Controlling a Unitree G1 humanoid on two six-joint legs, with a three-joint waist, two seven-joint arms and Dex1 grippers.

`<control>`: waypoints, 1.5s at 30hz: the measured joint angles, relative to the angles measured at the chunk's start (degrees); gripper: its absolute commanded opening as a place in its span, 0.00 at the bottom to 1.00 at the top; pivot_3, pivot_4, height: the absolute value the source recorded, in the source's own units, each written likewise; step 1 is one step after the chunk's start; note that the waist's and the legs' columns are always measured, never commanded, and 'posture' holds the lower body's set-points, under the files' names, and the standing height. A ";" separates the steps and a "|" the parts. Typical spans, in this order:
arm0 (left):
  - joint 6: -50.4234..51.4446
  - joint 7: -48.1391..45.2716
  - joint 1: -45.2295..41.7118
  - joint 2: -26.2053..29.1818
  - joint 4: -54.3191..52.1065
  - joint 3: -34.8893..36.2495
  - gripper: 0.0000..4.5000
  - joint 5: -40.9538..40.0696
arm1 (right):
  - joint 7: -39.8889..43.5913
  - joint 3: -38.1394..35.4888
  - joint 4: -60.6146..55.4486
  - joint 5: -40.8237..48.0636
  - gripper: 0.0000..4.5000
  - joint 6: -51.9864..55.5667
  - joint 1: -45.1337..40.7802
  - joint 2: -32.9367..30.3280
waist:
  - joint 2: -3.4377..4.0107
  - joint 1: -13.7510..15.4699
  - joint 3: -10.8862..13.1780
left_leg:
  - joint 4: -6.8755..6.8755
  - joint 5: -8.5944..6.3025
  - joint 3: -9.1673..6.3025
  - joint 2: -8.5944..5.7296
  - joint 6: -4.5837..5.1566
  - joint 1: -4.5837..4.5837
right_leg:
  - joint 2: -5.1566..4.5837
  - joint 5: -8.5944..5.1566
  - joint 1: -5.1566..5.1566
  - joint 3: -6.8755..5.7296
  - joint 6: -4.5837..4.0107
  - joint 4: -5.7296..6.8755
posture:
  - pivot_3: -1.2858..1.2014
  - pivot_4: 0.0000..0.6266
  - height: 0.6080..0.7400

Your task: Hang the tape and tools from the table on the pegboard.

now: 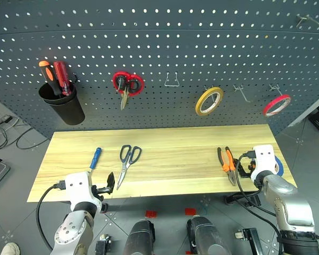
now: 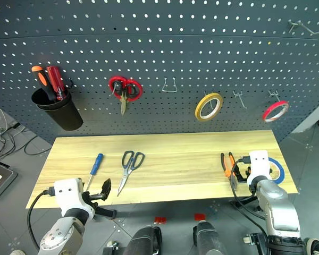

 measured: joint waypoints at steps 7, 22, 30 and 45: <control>-0.12 0.18 -2.85 1.27 1.68 1.68 0.99 0.26 | -1.11 -0.09 0.05 0.06 1.00 0.19 0.00 0.62 | 0.00 0.27 0.00 | 0.00 0.00 0.04 -0.01 0.00 0.01 | 0.00 0.00 0.00 -0.01 0.00 0.00 | 0.48 0.37 1.00; -0.12 0.32 -2.43 0.64 1.66 1.07 0.99 0.31 | -1.29 -0.07 0.58 0.05 1.00 0.17 -0.31 0.71 | -0.01 0.38 0.00 | 0.00 0.00 0.02 0.01 0.00 0.02 | 0.00 0.00 0.00 0.00 0.00 0.00 | 0.48 0.39 1.00; -0.10 0.49 -2.77 0.67 1.66 1.09 0.99 0.30 | -1.32 0.00 0.83 0.02 1.00 0.12 -0.58 0.72 | 0.00 0.41 0.00 | 0.00 0.00 0.02 0.01 0.00 0.02 | 0.00 0.00 0.00 -0.01 0.00 0.00 | 0.48 0.38 1.00; -0.04 2.40 -1.15 -1.25 0.23 0.53 0.99 0.37 | -1.18 0.24 2.51 -0.14 1.00 -0.34 -1.70 0.70 | -0.01 0.67 0.01 | 0.00 0.00 0.00 0.01 0.00 0.02 | 0.00 0.00 0.01 0.00 0.00 0.00 | 0.49 0.39 1.00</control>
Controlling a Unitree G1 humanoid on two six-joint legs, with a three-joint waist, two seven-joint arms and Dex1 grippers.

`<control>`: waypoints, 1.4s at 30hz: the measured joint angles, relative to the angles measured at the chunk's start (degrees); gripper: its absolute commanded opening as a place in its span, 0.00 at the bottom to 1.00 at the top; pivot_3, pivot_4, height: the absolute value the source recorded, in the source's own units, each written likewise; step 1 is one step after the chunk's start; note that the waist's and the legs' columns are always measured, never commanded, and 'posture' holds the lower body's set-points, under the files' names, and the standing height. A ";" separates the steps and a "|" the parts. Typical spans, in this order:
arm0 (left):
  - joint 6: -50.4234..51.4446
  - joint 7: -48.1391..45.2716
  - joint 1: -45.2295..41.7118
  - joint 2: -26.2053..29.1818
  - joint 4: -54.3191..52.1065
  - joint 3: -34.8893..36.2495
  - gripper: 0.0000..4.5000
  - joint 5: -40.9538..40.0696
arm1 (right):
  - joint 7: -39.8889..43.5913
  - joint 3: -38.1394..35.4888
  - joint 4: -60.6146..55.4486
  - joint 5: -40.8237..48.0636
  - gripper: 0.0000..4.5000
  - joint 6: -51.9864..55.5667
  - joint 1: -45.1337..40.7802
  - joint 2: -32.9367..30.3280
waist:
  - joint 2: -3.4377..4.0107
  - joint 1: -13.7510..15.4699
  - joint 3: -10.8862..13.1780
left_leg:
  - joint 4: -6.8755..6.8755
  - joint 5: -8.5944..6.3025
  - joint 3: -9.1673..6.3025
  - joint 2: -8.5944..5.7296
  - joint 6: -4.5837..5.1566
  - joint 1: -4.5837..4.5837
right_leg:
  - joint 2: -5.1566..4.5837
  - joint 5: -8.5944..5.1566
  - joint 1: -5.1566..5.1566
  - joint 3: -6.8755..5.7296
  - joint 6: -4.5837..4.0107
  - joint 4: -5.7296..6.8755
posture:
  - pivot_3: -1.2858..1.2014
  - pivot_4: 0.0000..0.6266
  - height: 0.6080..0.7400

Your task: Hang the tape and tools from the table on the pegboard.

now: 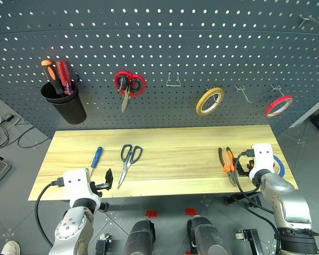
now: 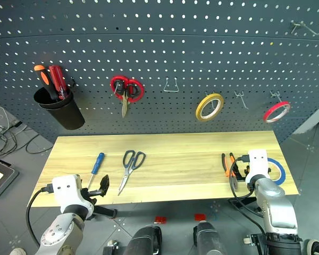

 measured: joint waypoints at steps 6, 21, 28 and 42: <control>2.80 -2.84 -3.87 3.61 0.18 -2.59 0.99 -0.26 | 0.53 1.16 5.48 -2.49 1.00 -4.21 -0.84 -3.76 | -0.02 0.41 0.06 | 0.02 0.00 0.01 -0.07 0.01 0.00 | 0.00 0.00 0.01 -0.05 0.00 0.01 | 0.47 0.42 1.00; 1.57 -32.31 -44.39 7.20 23.14 -23.83 0.99 -5.35 | -1.86 -4.22 10.34 -1.76 1.00 -2.13 -8.05 -5.15 | 0.06 -2.35 0.22 | -0.01 0.01 0.16 -0.04 0.00 0.00 | 0.04 0.00 0.03 0.02 0.00 -0.07 | 0.40 0.45 1.00; -8.87 -47.58 -52.97 4.75 34.90 -34.06 0.99 -2.69 | -3.14 -5.73 6.67 -0.44 1.00 2.29 -7.96 -3.96 | 0.52 -5.50 0.88 | -0.11 0.00 0.17 -0.02 0.01 0.01 | 0.09 -0.04 0.02 0.09 0.06 -0.11 | 0.36 0.49 1.00; -24.82 -54.82 -56.70 2.85 52.90 -36.69 0.99 4.95 | 2.54 -1.25 11.63 0.97 1.00 -0.97 -10.41 -3.49 | 0.44 -9.00 5.61 | 0.02 -0.03 0.19 -0.08 0.08 -0.03 | 0.02 -0.06 0.04 0.12 0.12 -0.07 | 0.37 0.69 1.00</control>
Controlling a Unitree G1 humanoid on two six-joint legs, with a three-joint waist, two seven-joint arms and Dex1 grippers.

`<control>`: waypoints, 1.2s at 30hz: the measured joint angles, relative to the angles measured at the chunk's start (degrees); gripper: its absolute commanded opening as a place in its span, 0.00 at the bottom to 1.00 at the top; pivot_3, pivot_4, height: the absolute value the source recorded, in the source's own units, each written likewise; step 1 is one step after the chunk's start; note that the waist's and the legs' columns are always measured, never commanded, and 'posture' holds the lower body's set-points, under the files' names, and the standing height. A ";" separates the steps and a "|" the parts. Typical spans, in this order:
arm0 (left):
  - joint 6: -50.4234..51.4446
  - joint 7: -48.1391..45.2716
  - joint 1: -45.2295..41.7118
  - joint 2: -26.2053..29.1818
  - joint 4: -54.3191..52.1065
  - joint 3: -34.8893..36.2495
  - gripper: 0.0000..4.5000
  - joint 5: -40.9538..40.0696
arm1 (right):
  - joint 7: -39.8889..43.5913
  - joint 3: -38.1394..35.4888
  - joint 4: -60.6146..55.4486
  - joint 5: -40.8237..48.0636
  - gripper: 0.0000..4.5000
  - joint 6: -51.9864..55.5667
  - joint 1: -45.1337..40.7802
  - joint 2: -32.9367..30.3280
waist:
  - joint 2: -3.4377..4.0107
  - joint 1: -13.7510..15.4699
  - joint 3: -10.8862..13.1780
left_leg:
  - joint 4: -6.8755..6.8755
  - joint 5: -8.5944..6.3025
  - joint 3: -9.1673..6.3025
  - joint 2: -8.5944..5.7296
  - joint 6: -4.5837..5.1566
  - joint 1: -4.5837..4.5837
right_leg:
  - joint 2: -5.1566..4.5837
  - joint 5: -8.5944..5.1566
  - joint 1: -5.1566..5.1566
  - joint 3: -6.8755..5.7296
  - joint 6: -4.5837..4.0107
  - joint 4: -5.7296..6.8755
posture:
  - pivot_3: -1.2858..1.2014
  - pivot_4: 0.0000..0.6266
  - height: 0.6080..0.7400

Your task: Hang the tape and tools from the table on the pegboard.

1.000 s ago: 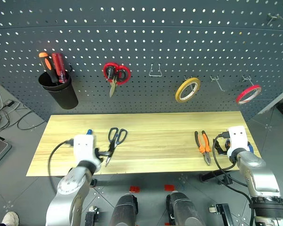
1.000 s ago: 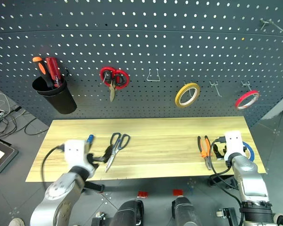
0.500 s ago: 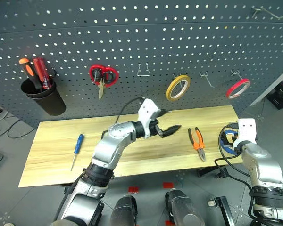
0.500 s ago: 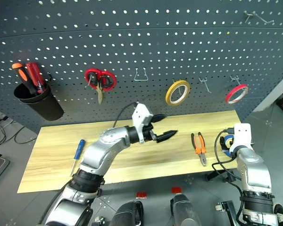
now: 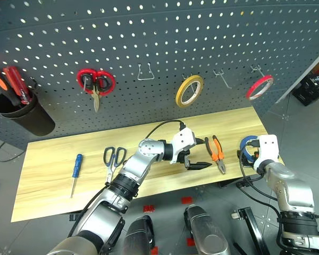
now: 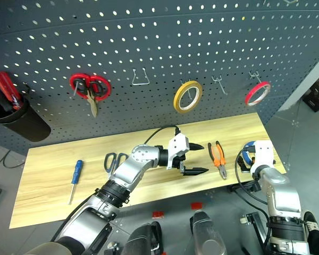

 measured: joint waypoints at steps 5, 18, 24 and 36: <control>0.59 0.43 0.35 -0.31 -0.30 0.94 0.99 0.18 | 1.71 2.04 5.45 -0.94 1.00 -3.88 -3.10 -1.06 | -0.02 -0.14 2.03 | 0.04 0.01 -0.01 0.06 0.00 0.02 | 0.00 0.00 0.00 -0.03 0.00 0.08 | 0.38 0.74 1.00; 3.58 -0.14 3.19 0.43 -6.29 1.22 1.00 0.32 | 3.87 1.18 18.42 -0.70 0.81 -11.61 -9.01 -1.89 | -0.25 0.28 3.91 | 0.14 0.02 0.02 0.09 -0.02 0.07 | -0.02 0.03 0.03 -0.03 0.04 0.15 | 0.39 0.77 1.00; 2.13 -0.21 3.04 0.43 -6.30 1.13 1.00 0.93 | 3.73 1.14 21.18 -0.75 0.36 -12.94 -11.02 -1.21 | -0.26 0.83 3.92 | 0.14 0.03 0.06 0.10 -0.03 0.10 | -0.02 0.04 0.03 -0.01 0.06 0.14 | 0.39 0.75 1.00; 4.56 -1.10 1.87 -0.94 -6.65 1.79 1.00 0.16 | 2.23 1.47 17.95 -2.30 0.16 -17.20 -6.64 -1.31 | -0.22 1.38 3.90 | 0.09 0.12 0.06 0.10 -0.19 0.04 | -0.05 0.07 -0.01 -0.03 0.12 0.08 | 0.38 0.64 1.00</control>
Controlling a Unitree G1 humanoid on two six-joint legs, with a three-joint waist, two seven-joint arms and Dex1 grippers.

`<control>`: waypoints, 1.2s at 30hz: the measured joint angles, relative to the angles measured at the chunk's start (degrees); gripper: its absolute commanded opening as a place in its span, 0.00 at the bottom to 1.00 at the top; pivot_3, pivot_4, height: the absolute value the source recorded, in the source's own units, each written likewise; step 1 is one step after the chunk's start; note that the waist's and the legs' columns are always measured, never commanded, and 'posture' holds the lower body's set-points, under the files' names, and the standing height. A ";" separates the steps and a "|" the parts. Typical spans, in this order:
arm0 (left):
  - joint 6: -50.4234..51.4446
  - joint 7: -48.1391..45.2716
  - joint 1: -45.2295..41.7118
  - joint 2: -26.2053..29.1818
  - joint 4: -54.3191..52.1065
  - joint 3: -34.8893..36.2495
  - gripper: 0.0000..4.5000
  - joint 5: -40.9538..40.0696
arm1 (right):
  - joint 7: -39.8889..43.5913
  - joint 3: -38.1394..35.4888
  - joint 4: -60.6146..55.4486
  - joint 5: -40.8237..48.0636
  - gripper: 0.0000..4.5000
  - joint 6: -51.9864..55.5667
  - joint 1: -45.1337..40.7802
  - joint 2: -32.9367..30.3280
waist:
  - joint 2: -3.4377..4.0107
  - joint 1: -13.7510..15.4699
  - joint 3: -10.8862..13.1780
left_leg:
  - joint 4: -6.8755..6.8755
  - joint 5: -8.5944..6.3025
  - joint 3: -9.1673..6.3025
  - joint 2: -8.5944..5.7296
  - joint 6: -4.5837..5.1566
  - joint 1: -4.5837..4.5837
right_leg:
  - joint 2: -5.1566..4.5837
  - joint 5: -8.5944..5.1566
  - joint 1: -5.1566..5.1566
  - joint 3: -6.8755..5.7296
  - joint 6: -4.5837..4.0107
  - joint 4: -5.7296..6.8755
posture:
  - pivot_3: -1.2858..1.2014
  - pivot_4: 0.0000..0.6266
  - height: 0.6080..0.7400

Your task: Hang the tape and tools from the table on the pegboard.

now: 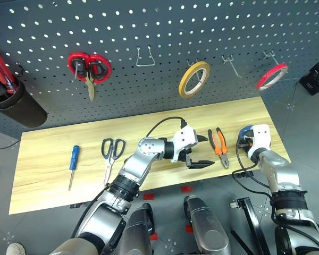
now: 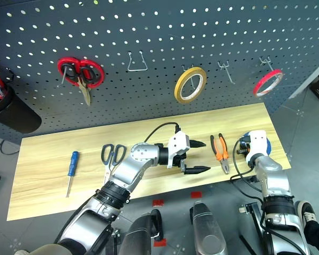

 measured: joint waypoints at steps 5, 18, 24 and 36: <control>7.25 1.15 -0.38 -1.21 -5.13 1.76 1.00 -3.30 | -1.80 3.25 -8.59 -5.36 0.16 -5.58 6.60 -1.14 | 0.07 -0.33 -0.04 | 0.07 0.04 0.06 -0.04 -0.06 -0.07 | -0.05 0.02 -0.05 0.06 0.03 0.02 | 0.37 0.58 1.00; 20.34 14.71 12.90 2.46 -31.36 7.00 1.00 -7.65 | -11.13 10.68 -19.60 -22.96 0.16 -40.21 12.44 -3.27 | 0.41 -1.67 -1.78 | -0.03 0.07 0.03 -0.01 -0.12 -0.07 | -0.09 0.01 -0.12 0.02 0.05 -0.01 | 0.37 0.41 1.00; 23.00 20.53 13.61 6.16 -39.64 12.71 1.00 -8.17 | -13.71 12.04 -14.18 -27.78 0.16 -49.65 6.09 -3.72 | 0.38 -1.47 -3.63 | -0.04 0.07 0.03 -0.08 -0.12 -0.07 | -0.07 0.01 -0.09 0.01 0.05 -0.06 | 0.39 0.39 1.00; 24.31 27.60 15.82 8.51 -43.91 12.44 1.00 -6.97 | -11.42 16.64 4.12 -27.21 0.16 -62.42 -6.65 -2.98 | 0.26 -0.66 -5.45 | -0.04 0.07 0.07 -0.07 -0.12 -0.09 | -0.09 0.01 -0.09 0.00 0.04 -0.05 | 0.42 0.34 1.00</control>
